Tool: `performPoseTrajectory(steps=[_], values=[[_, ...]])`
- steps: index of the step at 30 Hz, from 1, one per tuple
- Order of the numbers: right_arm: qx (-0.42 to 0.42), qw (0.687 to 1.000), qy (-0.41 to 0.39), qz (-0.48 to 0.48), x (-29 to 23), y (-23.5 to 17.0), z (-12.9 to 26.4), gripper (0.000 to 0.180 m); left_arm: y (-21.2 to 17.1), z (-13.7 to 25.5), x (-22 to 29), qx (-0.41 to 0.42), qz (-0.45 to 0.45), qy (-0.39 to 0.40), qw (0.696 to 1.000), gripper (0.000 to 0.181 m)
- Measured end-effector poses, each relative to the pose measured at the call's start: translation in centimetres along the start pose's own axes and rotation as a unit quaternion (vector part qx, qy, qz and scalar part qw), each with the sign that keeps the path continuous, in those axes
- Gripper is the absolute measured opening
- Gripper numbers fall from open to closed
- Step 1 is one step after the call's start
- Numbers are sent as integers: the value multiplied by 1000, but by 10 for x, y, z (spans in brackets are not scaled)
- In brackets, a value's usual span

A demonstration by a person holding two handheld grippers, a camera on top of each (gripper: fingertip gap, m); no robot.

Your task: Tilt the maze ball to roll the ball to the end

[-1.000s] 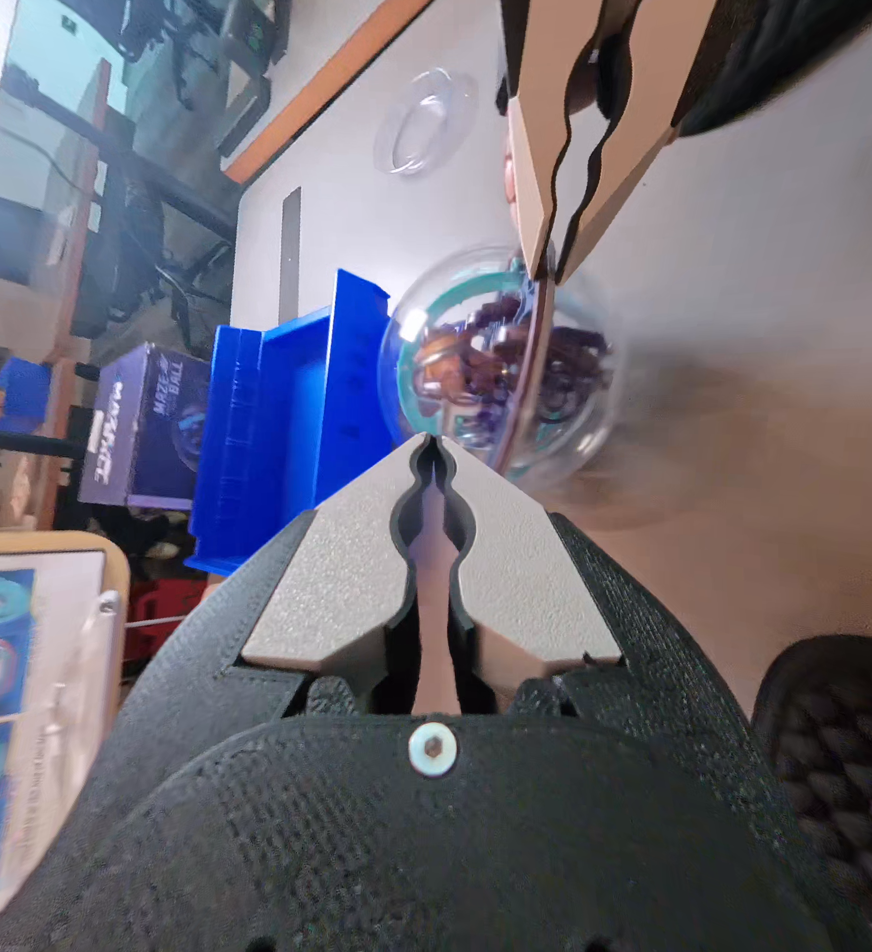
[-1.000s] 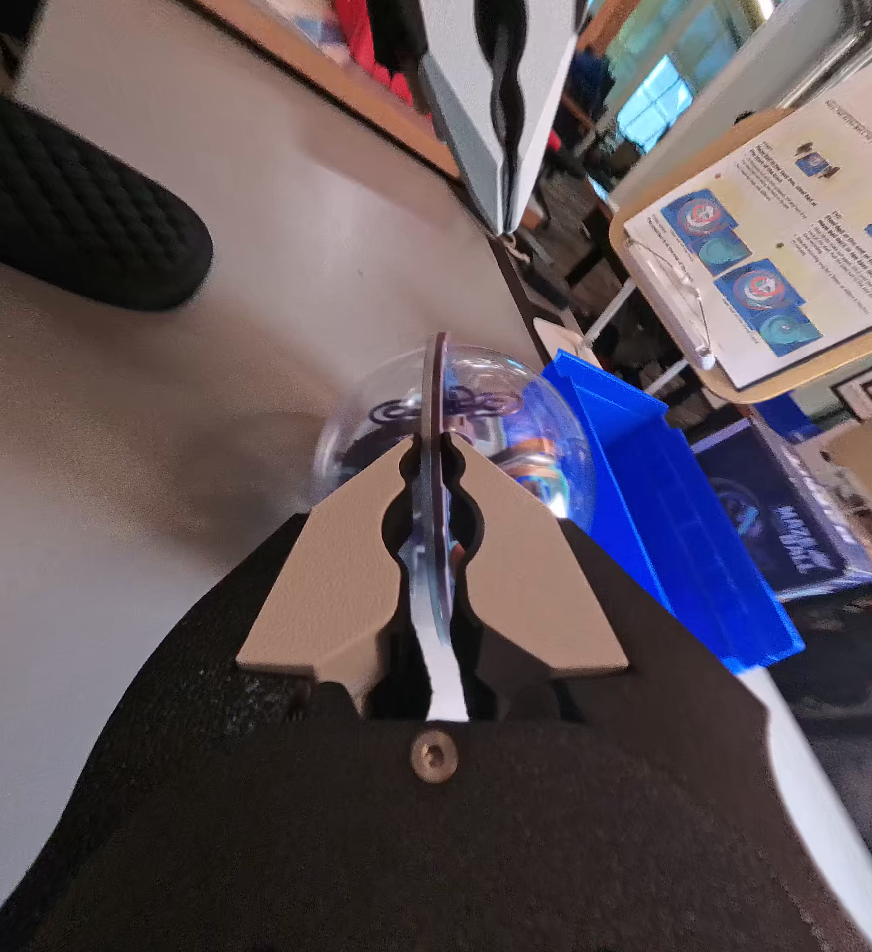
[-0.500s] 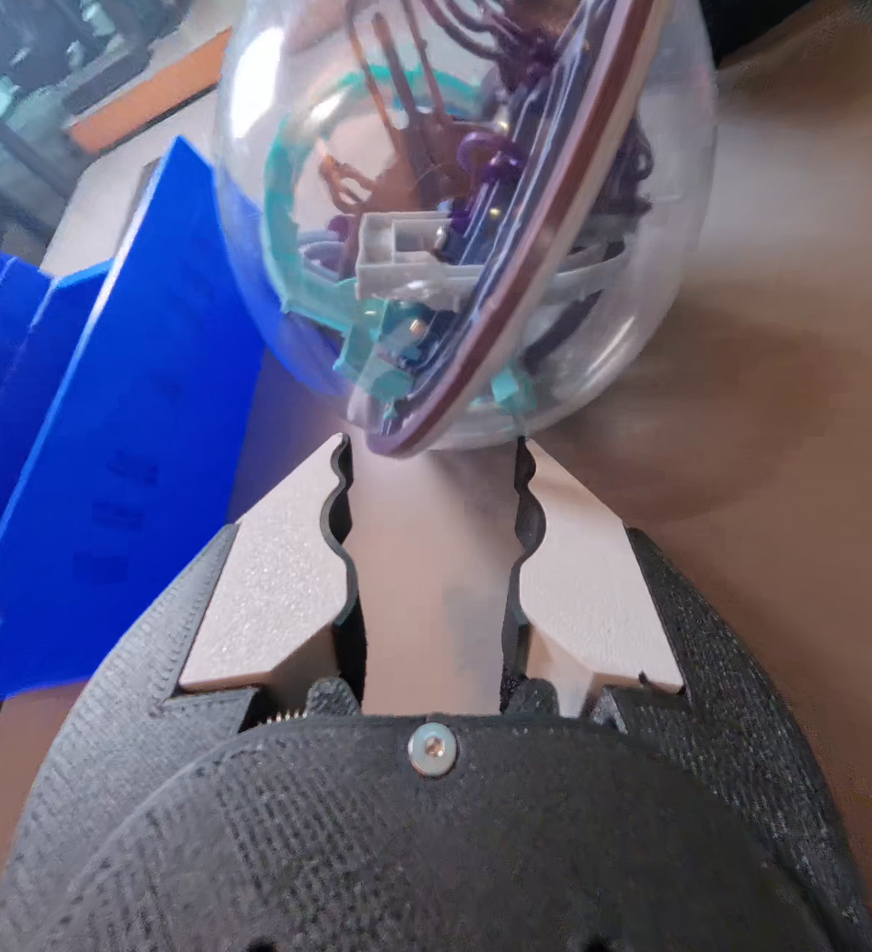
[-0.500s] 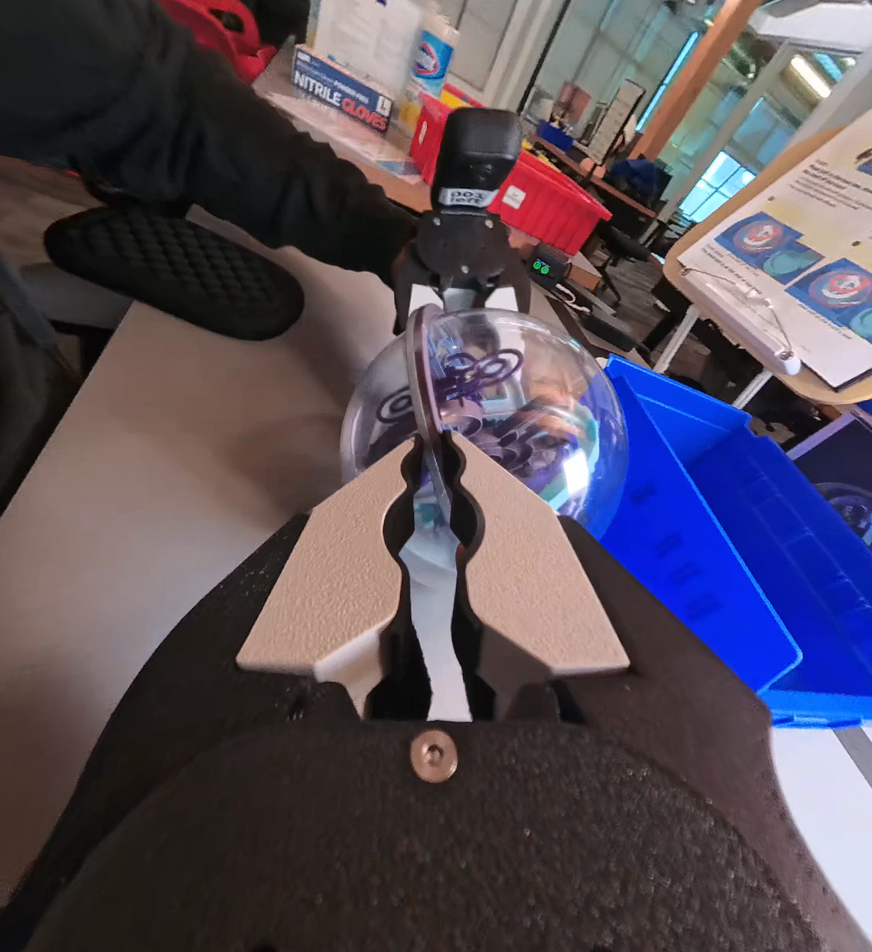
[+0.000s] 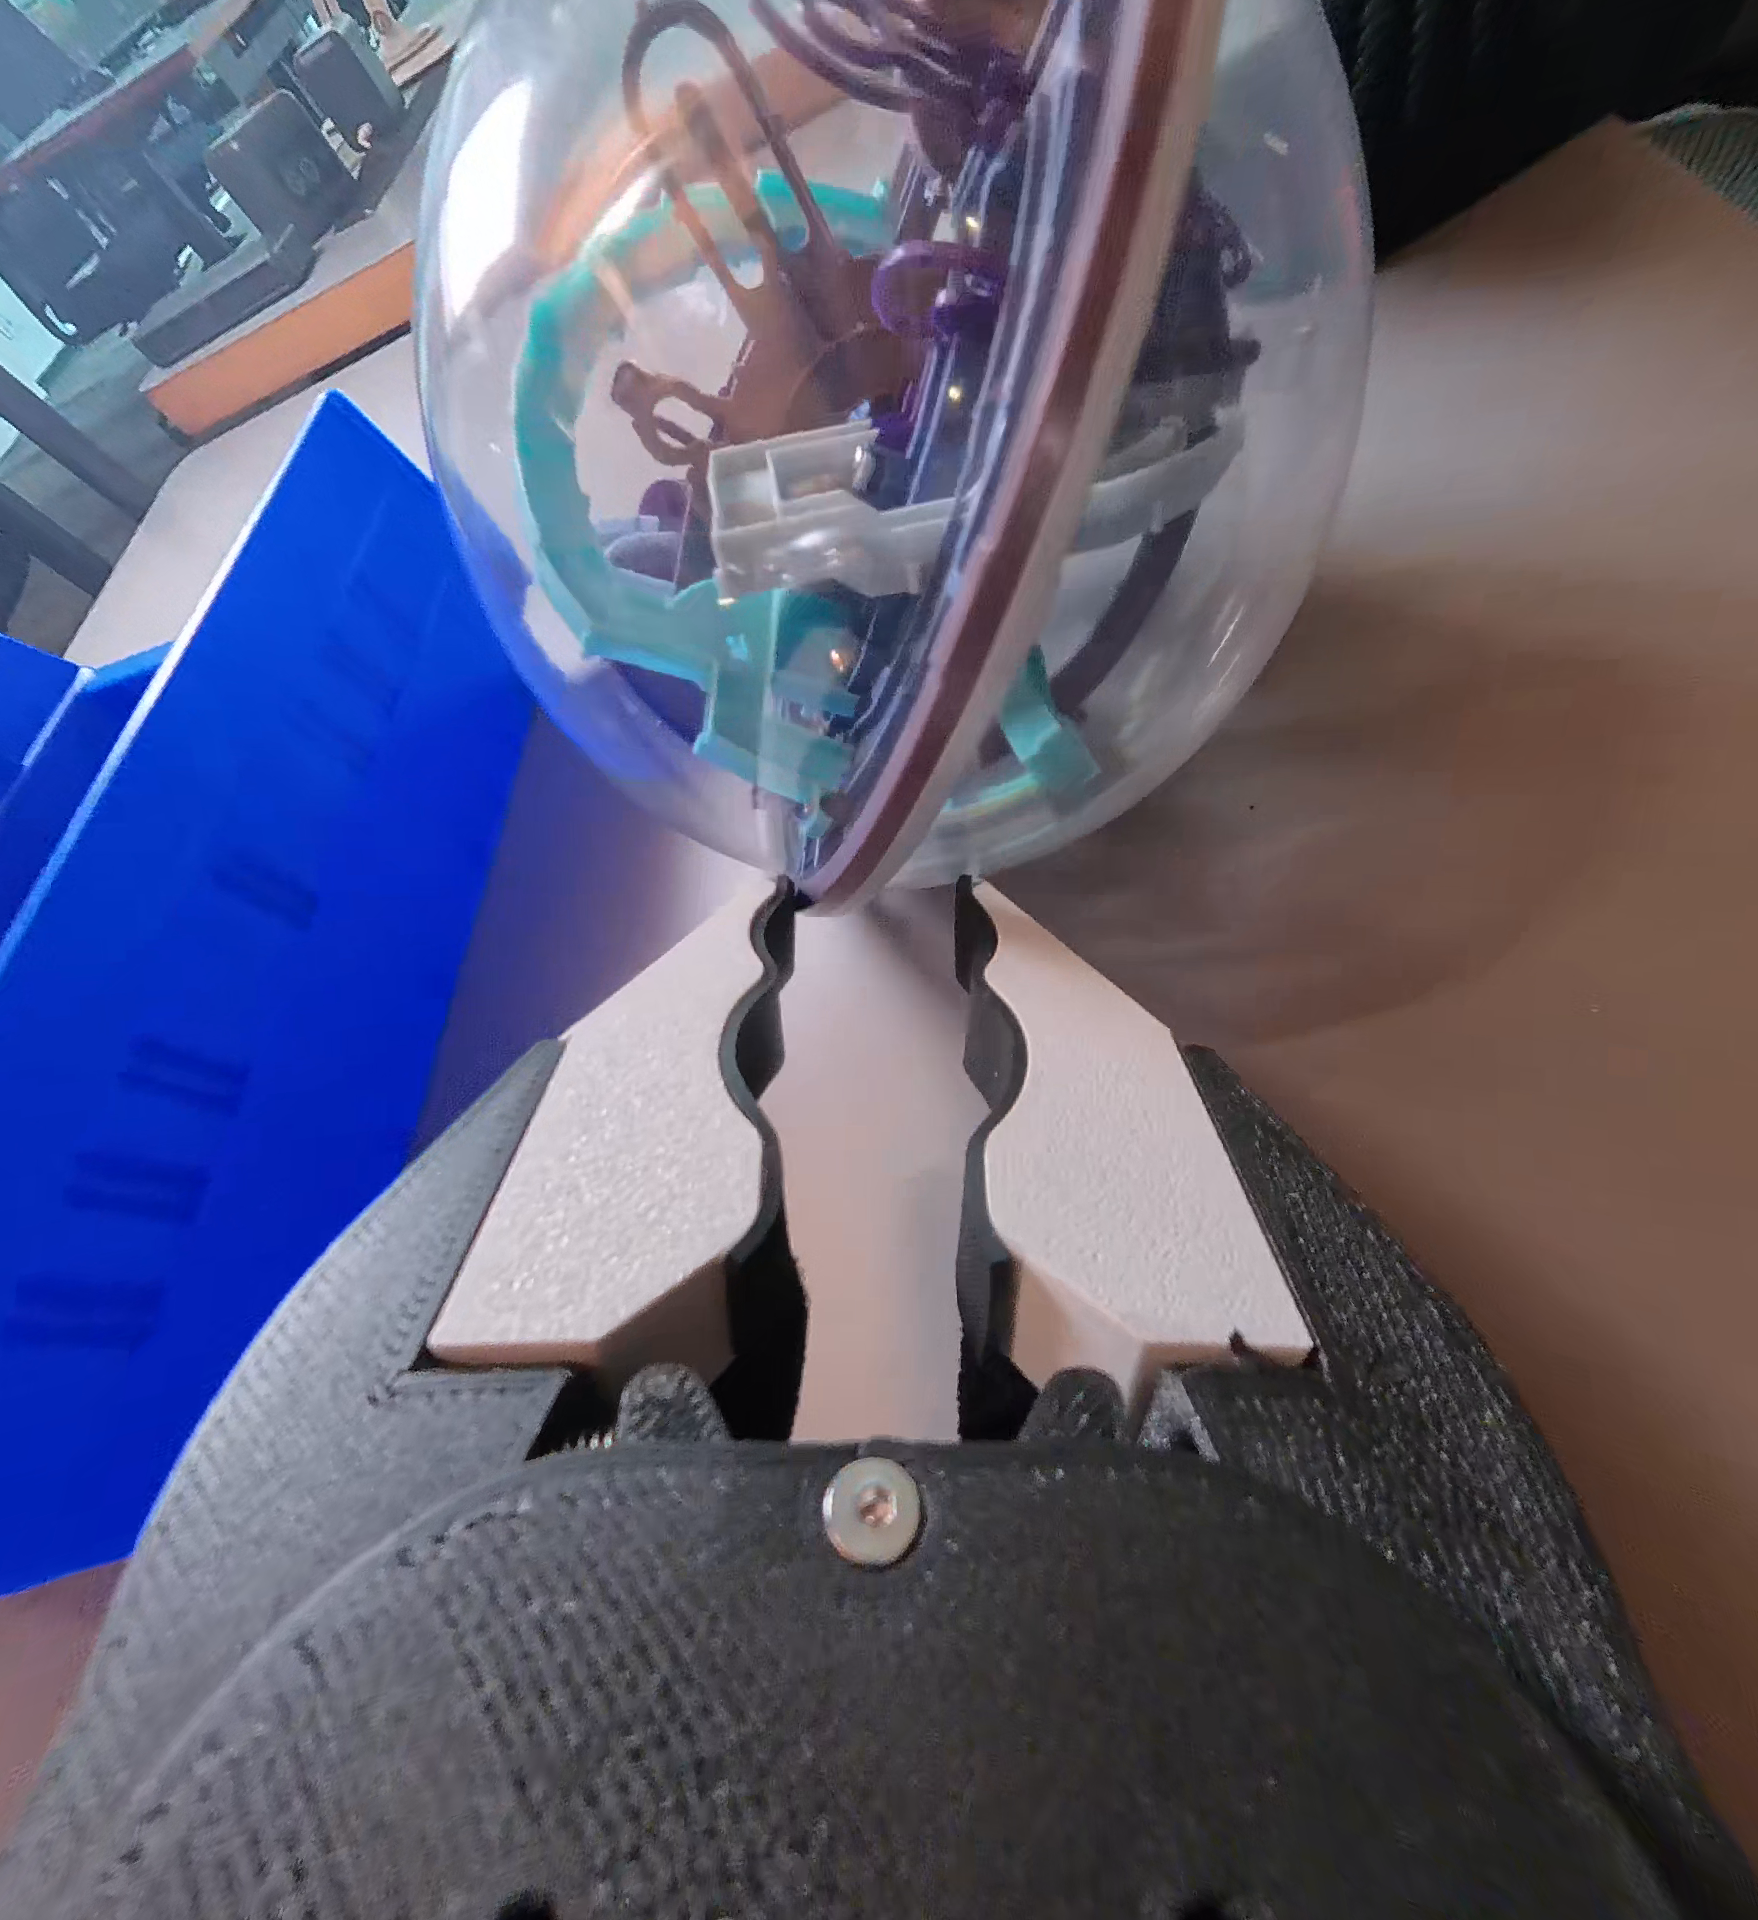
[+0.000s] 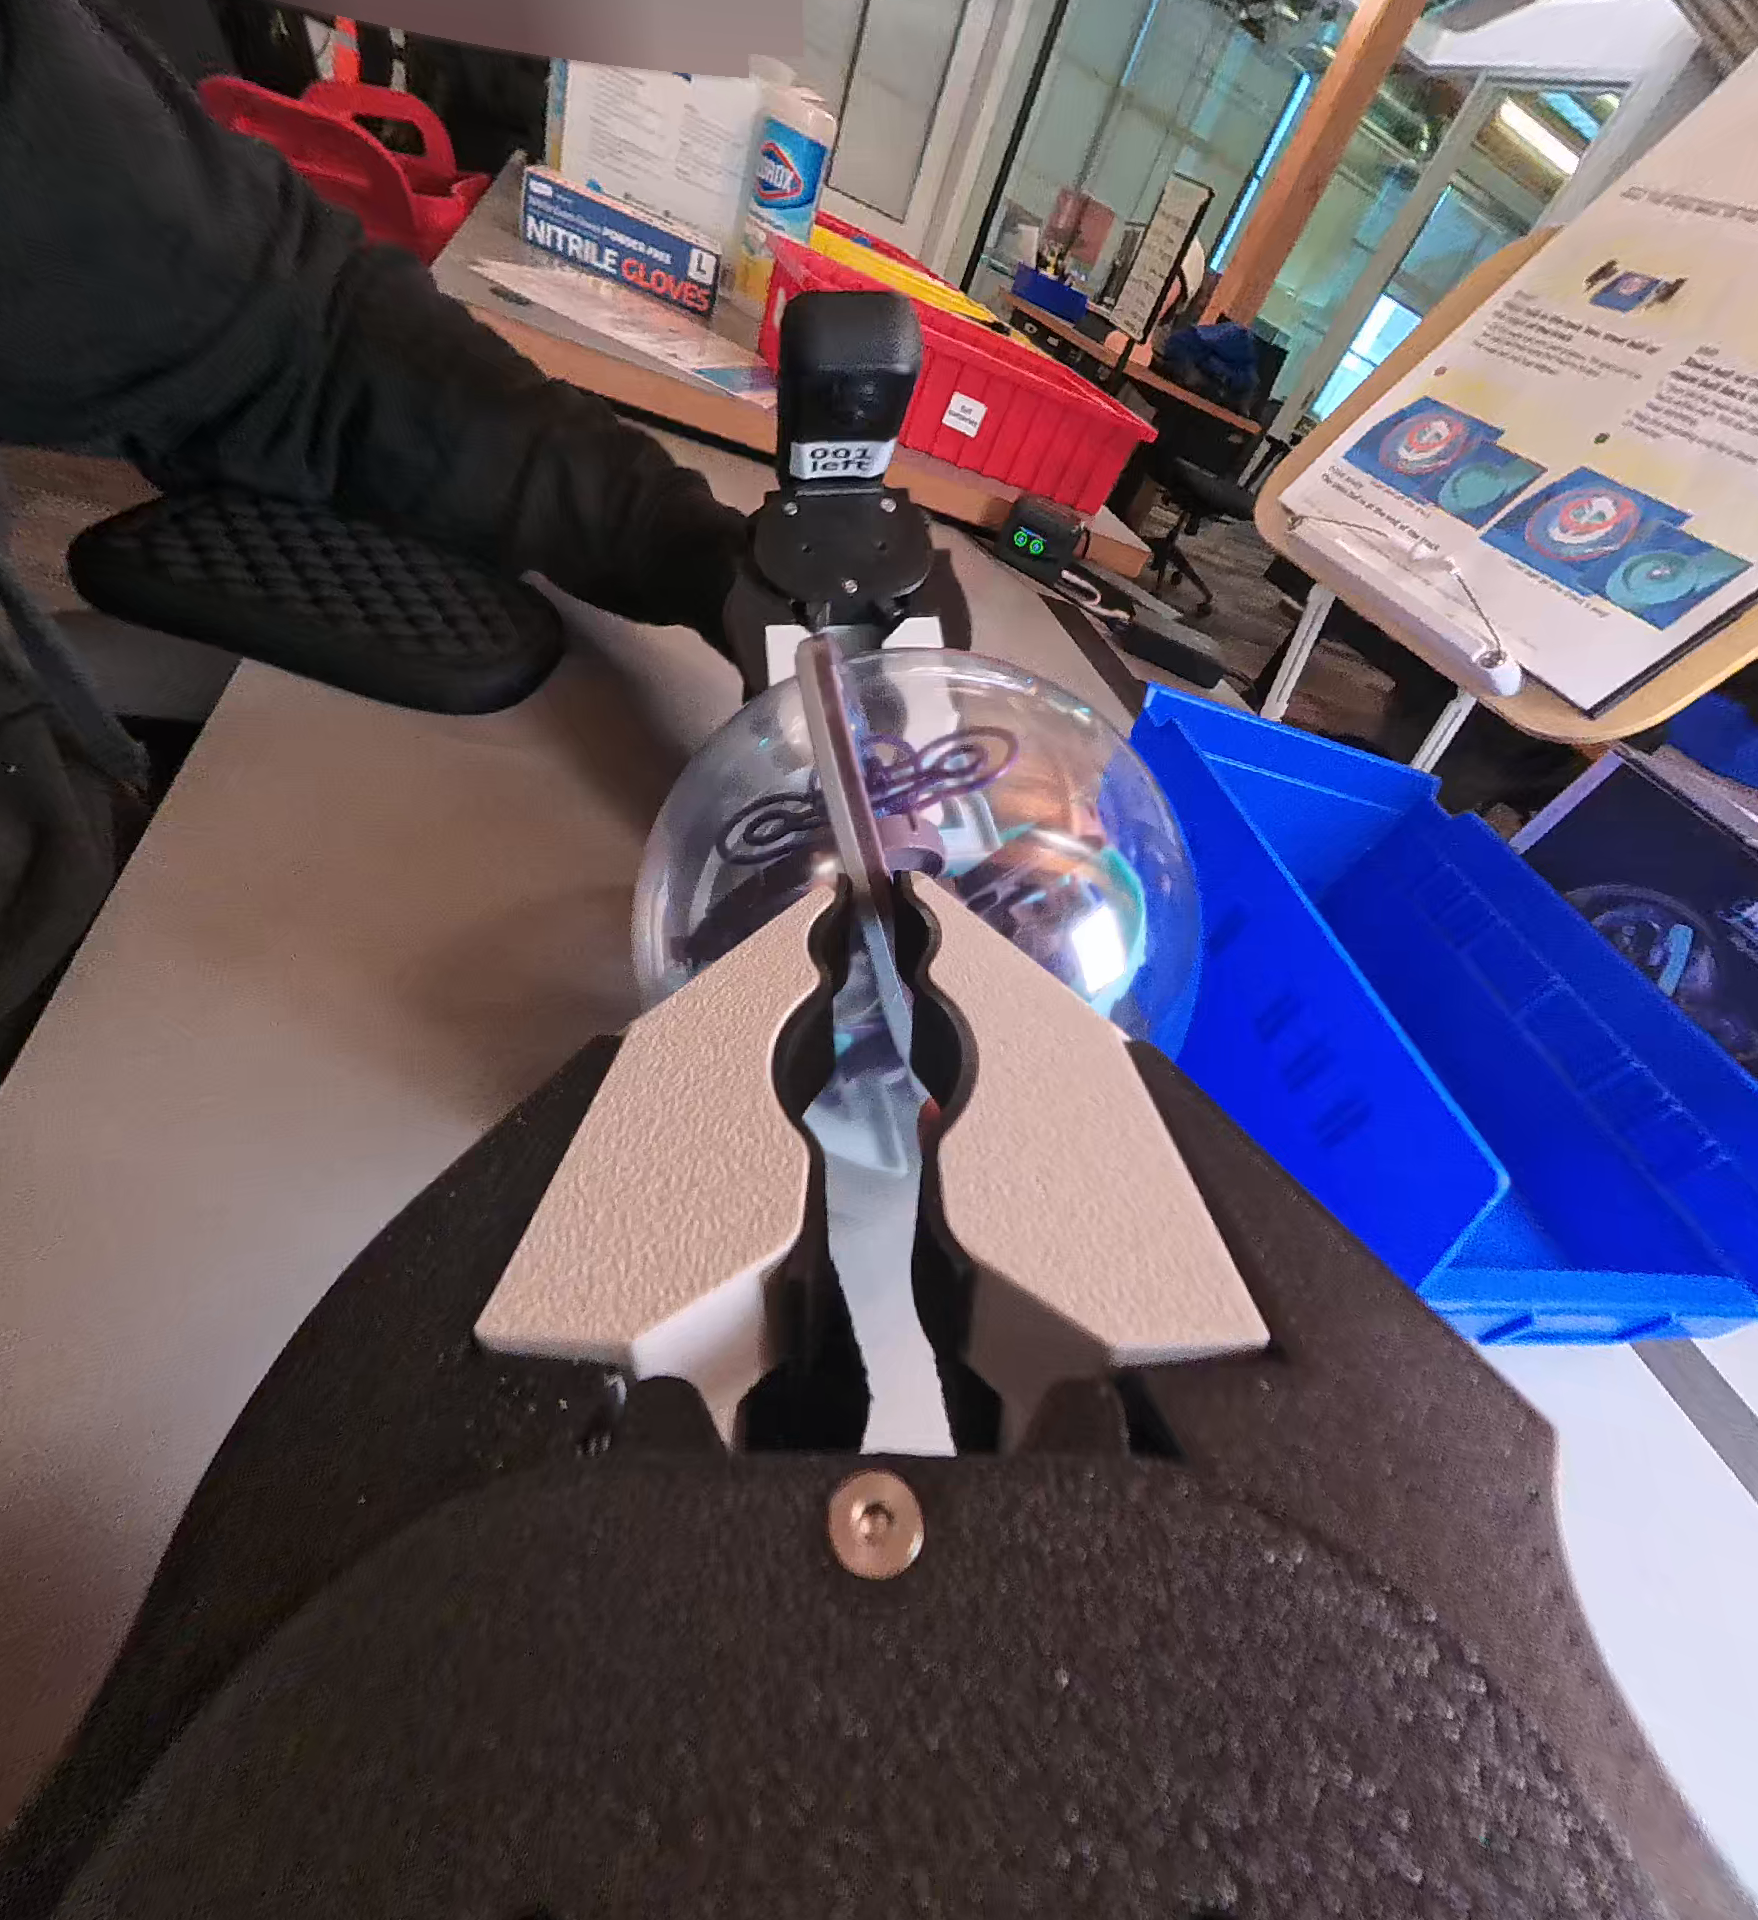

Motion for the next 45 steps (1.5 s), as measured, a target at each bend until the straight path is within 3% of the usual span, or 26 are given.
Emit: performPoseTrajectory(steps=[5,10,20,23,29,45], values=[[-15,1000,15,-6,15,11,-7,6,-3,-6,2,-7,8,7,1000,23],[-42,996,67,47,4,21,-14,6,-5,-7,9,-8,-8,14,1000,22],[-121,961,139,205,-36,35,-12,6,-3,0,33,14,-40,-12,999,48],[-135,953,147,229,-41,34,-8,6,0,1,36,19,-47,-9,999,47],[-168,938,148,264,-50,29,-1,6,5,6,39,40,-60,2,997,45],[-163,951,102,242,-35,24,4,7,2,6,35,40,-43,18,998,29]])
Point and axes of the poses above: each gripper's, where its closed fingertips meet, z back along the fingers, y out of its top, x = y × z across the jaws, the point moved 9 cm from there along z, back along the fingers, and after that the axes turned 5 degrees about x, right-handed, at the moved point
